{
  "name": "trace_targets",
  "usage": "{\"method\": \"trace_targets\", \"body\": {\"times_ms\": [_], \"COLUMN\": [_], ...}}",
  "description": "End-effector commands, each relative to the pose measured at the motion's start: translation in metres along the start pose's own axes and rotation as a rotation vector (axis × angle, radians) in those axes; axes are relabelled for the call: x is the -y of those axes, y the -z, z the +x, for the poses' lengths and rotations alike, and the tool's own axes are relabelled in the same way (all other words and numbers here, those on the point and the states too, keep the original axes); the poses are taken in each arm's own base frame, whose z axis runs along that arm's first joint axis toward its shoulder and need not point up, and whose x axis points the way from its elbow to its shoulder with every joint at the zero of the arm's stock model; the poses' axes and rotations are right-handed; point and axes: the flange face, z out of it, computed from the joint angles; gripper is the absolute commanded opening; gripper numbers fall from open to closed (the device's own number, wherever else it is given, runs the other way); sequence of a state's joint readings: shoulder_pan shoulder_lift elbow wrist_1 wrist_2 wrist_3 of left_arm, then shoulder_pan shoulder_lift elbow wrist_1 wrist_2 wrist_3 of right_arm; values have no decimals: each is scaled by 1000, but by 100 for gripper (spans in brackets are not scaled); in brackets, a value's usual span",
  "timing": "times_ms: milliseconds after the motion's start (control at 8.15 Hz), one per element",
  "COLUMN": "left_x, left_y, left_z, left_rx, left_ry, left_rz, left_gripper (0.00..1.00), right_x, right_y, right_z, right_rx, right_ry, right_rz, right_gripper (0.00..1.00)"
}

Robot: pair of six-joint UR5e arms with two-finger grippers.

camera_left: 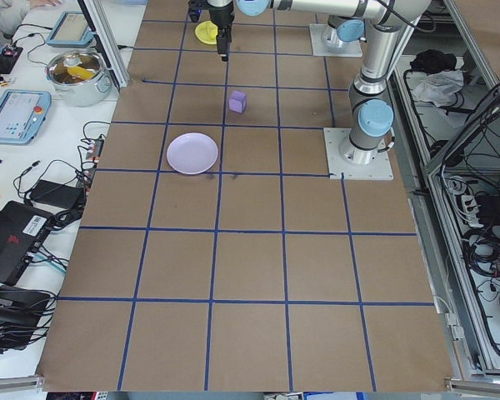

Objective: Sort blocks by color into plates

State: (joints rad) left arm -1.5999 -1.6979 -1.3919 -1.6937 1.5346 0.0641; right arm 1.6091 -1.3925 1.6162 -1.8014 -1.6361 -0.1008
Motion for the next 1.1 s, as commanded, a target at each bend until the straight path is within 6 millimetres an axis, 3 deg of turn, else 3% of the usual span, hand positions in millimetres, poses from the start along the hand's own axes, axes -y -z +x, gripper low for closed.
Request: {"method": "trace_targets", "body": {"times_ms": [0,123,245,491,613,858,981], "left_x": [15,19,26,20,18,8,6], "left_y": [-49,-72,-95,-156,-174,-214,-223], "left_z": [5,9,27,55,63,61,61], "left_rx": [-1,-4,-44,-69,-65,-64,-66], "left_ry": [-124,-128,-153,-178,-201,-215,-212], "left_rz": [-11,-34,-28,-73,-30,-34,-49], "left_gripper": [100,100,100,100,100,100,100], "right_x": [-2,-3,-6,-37,-60,-65,-66], "right_y": [4,3,8,63,86,82,75], "right_z": [0,0,3,2,0,-1,-1], "right_rx": [0,-1,-1,-3,9,10,3], "right_ry": [0,0,-4,-7,-8,-15,-18], "right_rz": [5,-1,2,94,94,63,53], "right_gripper": [100,100,100,100,100,100,100]}}
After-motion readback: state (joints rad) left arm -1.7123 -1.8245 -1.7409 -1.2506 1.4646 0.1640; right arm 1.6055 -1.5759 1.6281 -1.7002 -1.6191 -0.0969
